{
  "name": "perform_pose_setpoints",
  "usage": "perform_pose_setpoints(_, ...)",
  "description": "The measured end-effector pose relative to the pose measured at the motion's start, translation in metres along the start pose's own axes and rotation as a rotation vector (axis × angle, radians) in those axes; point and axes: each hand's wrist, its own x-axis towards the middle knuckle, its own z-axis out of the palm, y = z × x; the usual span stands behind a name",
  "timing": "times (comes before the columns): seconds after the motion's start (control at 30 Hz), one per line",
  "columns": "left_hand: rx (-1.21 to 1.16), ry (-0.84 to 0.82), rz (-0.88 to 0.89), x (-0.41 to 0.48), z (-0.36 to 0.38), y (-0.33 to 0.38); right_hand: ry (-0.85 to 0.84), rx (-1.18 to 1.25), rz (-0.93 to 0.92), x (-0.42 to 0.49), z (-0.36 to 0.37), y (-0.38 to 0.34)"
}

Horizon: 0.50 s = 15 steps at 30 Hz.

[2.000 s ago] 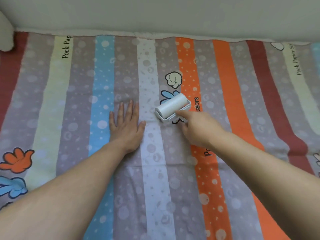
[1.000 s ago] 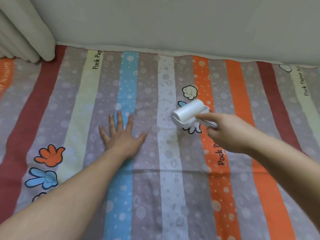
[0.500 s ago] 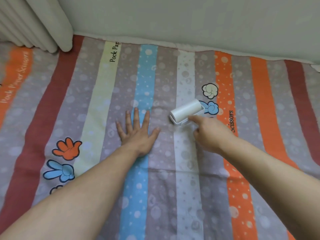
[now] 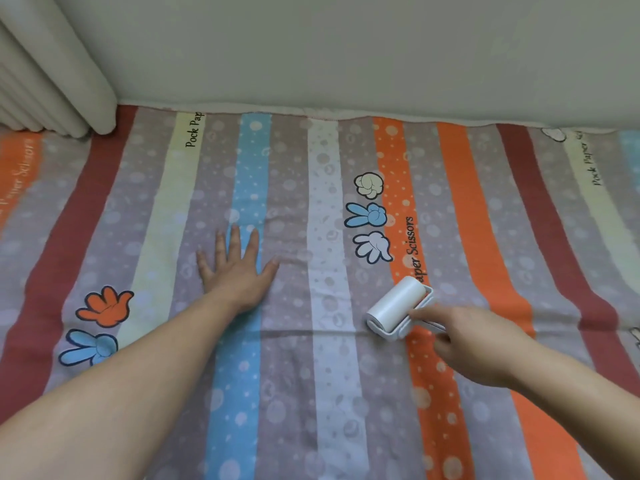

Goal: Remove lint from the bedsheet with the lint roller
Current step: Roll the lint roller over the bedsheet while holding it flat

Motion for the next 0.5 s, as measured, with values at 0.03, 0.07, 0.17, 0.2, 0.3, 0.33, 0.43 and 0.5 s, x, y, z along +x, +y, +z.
perform_pose_setpoints(0.03, 0.004, -0.004, 0.000, -0.002, -0.001, -0.002, -0.025, -0.007, 0.002, -0.005, -0.004, 0.004)
perform_pose_setpoints(0.07, 0.008, -0.013, 0.000, -0.005, -0.001, -0.005, -0.054, -0.017, 0.007, -0.008, -0.010, 0.007)
perform_pose_setpoints(0.17, -0.005, -0.021, -0.019, -0.011, -0.003, -0.020, -0.112, -0.070, 0.038, -0.014, -0.038, 0.010)
perform_pose_setpoints(0.2, -0.006, -0.018, -0.021, -0.012, -0.003, -0.025, -0.103, -0.085, 0.050, -0.014, -0.049, 0.006)
perform_pose_setpoints(0.3, 0.002, -0.012, -0.003, -0.011, -0.002, -0.040, 0.031, -0.074, 0.046, 0.001, -0.076, -0.029)
perform_pose_setpoints(0.33, -0.007, -0.021, 0.004, -0.009, -0.002, -0.044, 0.098, -0.021, 0.028, 0.013, -0.079, -0.046)
perform_pose_setpoints(0.43, -0.024, -0.036, -0.003, -0.001, -0.005, -0.061, 0.254, 0.202, -0.039, 0.065, -0.077, -0.104)
perform_pose_setpoints(0.5, -0.041, -0.043, -0.011, 0.005, -0.008, -0.074, 0.292, 0.270, -0.065, 0.105, -0.070, -0.144)
